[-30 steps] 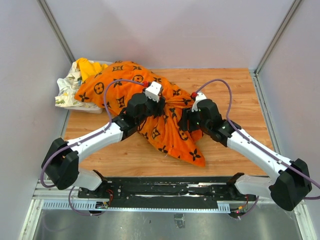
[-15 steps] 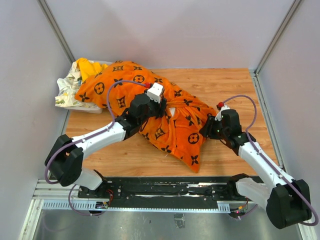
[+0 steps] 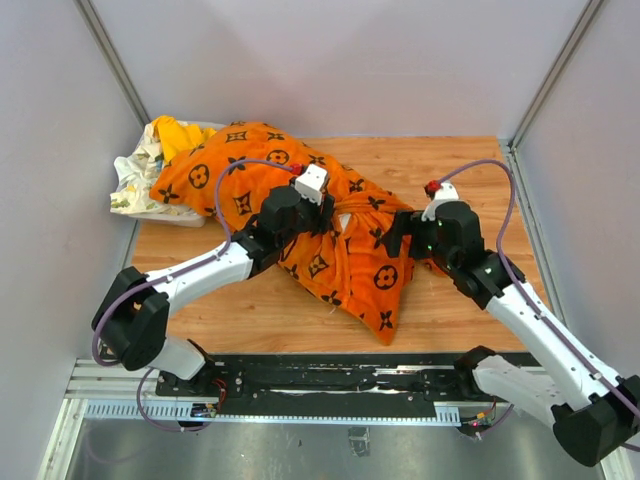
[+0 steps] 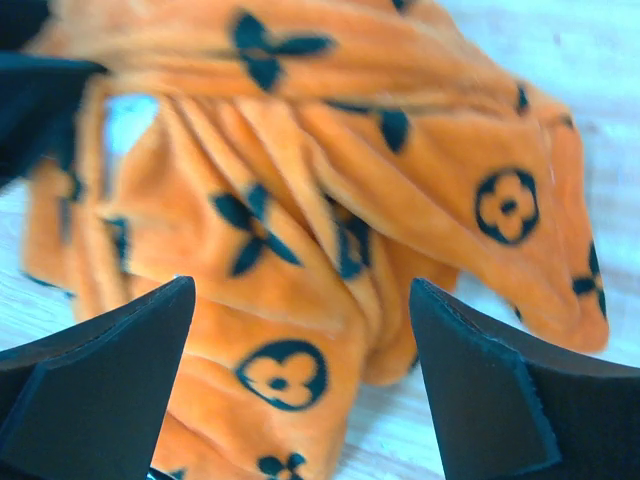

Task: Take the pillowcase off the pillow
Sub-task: Remove the pillow from the pillowcase.

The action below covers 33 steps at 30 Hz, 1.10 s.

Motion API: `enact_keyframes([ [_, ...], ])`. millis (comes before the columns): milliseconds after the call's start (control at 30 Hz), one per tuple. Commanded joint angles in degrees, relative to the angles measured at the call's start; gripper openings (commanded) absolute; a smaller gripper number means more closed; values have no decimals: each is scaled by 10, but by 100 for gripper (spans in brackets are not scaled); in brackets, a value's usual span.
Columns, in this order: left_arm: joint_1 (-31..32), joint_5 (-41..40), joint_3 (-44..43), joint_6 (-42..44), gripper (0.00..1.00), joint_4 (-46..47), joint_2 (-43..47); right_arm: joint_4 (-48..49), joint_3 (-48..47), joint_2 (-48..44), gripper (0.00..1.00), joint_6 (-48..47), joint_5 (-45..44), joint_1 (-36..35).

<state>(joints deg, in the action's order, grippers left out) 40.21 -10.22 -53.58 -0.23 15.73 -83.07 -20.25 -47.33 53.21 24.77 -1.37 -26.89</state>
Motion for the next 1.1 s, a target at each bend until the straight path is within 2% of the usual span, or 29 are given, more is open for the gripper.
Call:
enact_keyframes([
  [0, -7, 4, -18, 3, 63, -23, -16, 19, -58, 44, 89, -33, -55, -45],
  [233, -6, 34, -19, -12, 63, -19, -16, 79, -92, 175, 89, -33, 6, -69],
  [367, -6, 16, -27, -10, 63, -35, -17, 70, -75, 198, 89, -47, 7, -69],
  [467, -6, 8, -28, -8, 63, -38, -16, 61, -25, 161, 89, -52, -29, -61],
  [567, 2, -21, -33, -4, 62, -41, -21, 57, 54, 103, 89, -36, -22, -16],
  [700, 45, -101, -50, 36, 61, -44, -41, 47, 142, 23, 91, -6, 59, 118],
  [800, 61, -91, -65, 35, 61, -41, -58, 54, 183, -28, 91, 22, 104, 198],
  [900, 69, -70, -73, 25, 61, -31, -70, 51, 189, -46, 91, 36, 110, 209],
  [1067, 86, -80, -87, 33, 62, -39, -80, 14, 159, -14, 91, 41, 119, 199],
])
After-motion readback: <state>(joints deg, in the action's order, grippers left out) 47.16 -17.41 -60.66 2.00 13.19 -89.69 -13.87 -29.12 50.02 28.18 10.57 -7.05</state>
